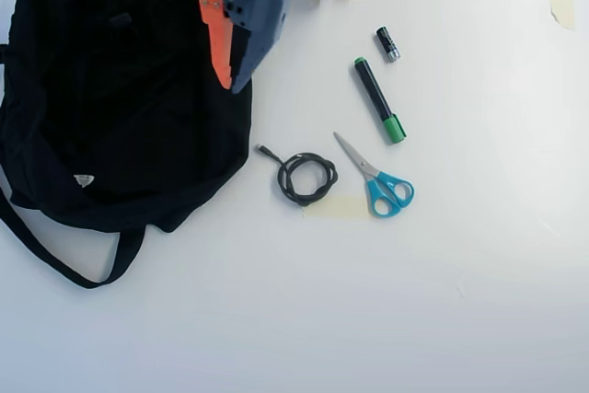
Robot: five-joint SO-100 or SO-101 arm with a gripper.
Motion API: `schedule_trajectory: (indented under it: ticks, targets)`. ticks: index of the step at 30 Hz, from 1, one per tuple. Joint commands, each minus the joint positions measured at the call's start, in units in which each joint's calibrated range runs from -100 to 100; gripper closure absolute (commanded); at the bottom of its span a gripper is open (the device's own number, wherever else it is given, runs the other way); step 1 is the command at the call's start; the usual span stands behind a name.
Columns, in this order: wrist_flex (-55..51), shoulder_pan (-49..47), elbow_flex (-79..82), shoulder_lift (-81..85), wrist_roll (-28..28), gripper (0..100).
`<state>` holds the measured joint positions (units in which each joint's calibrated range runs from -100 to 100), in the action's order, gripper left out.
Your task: Put the bike light into the black bag
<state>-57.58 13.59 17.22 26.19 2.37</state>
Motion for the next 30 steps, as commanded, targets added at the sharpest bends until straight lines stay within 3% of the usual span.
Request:
schedule_trajectory:
  ticks: [1,8,25,30]
  targets:
    - [-9.86,-6.94,3.72,10.16,-0.06,98]
    - [-10.64,-13.22,25.46,23.02,0.20,98]
    - [-8.83,-15.69,64.99,59.62,-0.11,98]
    - [-12.96,-15.91,73.89,68.99,-0.27,98]
